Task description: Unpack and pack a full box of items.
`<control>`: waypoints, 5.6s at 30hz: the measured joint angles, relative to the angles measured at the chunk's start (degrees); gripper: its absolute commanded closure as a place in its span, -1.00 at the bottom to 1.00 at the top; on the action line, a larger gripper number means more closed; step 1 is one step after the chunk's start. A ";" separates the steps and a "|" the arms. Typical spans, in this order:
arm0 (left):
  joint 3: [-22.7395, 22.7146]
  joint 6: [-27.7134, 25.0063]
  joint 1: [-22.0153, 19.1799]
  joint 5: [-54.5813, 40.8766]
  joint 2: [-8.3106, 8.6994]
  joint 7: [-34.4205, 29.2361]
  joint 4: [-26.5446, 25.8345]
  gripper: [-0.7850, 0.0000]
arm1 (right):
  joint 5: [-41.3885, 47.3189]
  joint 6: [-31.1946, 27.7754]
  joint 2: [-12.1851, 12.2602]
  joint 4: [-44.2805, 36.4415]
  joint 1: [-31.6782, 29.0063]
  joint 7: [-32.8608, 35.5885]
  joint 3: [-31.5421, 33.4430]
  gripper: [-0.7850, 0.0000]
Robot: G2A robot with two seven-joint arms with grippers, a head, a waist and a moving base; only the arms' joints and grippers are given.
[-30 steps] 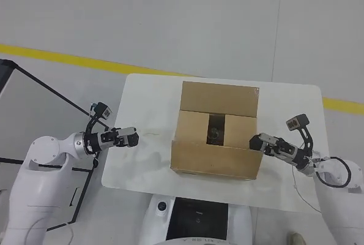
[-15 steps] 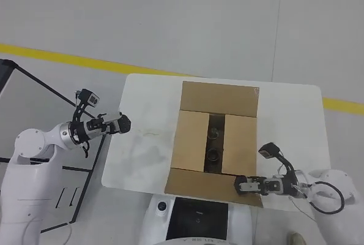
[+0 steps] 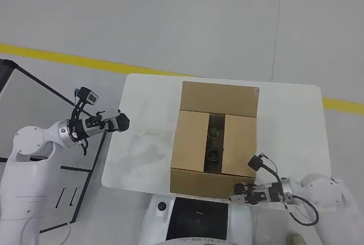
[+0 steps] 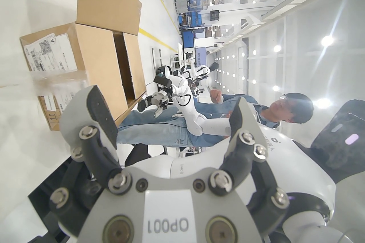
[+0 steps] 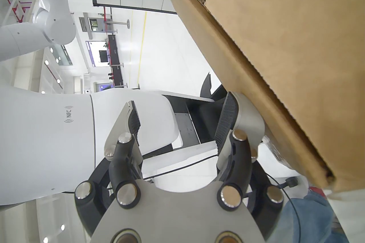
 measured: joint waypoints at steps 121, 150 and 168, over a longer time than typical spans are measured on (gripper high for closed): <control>66.93 2.52 -21.90 11.27 -21.73 47.53 2.81 -1.00 | 53.10 4.64 -0.07 16.06 3.35 -13.09 22.52 -1.00; 71.26 0.73 -23.34 14.25 -29.00 49.36 12.18 -1.00 | 41.62 13.09 -0.35 17.55 5.79 -18.77 16.73 -1.00; 43.17 12.50 -12.11 19.67 -19.94 35.01 -10.42 -1.00 | 33.19 10.81 -1.39 28.80 10.34 -20.68 7.14 -1.00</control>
